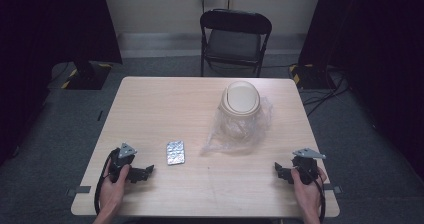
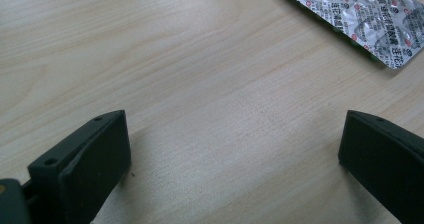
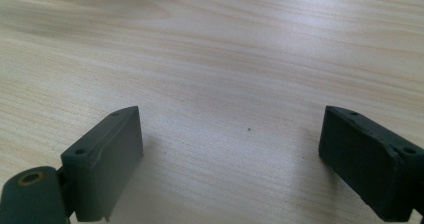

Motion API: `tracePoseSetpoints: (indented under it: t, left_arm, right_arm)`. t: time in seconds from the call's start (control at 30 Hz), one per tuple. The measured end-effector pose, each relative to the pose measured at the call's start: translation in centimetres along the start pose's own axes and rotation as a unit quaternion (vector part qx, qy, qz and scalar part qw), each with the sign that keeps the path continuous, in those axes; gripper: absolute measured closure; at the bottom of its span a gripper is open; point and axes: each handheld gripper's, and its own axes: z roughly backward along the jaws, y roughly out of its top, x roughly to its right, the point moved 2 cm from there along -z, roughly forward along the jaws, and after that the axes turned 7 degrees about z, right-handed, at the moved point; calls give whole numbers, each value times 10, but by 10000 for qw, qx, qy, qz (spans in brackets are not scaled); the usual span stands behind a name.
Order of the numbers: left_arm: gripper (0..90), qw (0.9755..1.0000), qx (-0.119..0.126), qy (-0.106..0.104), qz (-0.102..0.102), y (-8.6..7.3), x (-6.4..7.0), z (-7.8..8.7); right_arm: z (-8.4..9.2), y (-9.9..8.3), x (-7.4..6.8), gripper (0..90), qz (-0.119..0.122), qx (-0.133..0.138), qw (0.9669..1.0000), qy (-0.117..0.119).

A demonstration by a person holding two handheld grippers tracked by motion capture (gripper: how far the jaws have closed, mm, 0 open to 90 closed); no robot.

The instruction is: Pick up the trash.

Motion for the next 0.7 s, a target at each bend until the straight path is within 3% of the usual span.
tracePoseSetpoints:
  t: [0.37, 0.57, 0.7]
  left_arm:
    - [0, 10000, 14, -2, 18, 0, 0, 0]
    - [0, 10000, 13, -3, 17, 0, 0, 0]
    - [0, 10000, 12, 9, 26, 0, 1, 0]
  right_arm:
    - [1, 1, -2, 126, 14, 32, 9999, 98]
    - [4, 6, -7, 140, 61, 98, 9992, 388]
    - [6, 17, -17, 152, 252, 264, 9972, 648]
